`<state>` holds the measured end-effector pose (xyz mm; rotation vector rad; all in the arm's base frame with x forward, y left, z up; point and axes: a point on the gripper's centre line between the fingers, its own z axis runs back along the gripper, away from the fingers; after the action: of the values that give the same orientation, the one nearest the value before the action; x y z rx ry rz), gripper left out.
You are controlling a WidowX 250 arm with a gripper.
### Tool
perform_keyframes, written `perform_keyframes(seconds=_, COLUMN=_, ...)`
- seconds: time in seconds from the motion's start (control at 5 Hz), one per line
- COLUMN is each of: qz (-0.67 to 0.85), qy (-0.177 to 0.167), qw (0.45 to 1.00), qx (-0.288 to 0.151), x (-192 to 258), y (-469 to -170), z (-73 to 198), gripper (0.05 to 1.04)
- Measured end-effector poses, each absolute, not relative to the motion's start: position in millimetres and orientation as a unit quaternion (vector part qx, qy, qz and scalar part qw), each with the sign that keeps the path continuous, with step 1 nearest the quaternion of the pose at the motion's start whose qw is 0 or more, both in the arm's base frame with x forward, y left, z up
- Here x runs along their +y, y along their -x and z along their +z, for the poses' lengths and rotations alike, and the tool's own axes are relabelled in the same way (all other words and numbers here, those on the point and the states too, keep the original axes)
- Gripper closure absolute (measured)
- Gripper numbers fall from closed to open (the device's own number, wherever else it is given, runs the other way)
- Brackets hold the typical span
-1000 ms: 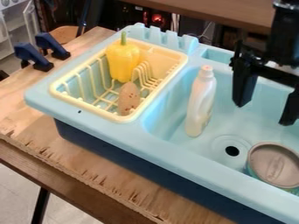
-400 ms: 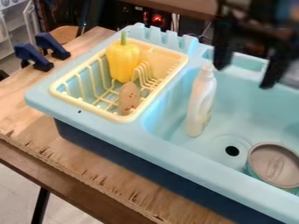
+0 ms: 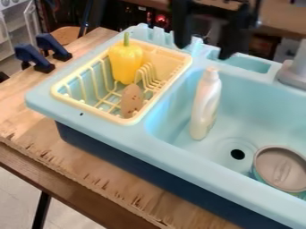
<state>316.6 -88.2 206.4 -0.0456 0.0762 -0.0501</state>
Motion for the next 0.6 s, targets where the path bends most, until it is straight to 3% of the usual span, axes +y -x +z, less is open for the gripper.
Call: perform_keyframes(seconds=0.6, qz=-0.059, qy=0.051, qw=0.997, qx=0.001, x=-101.6, y=-328.8, z=201.0, gripper=0.081)
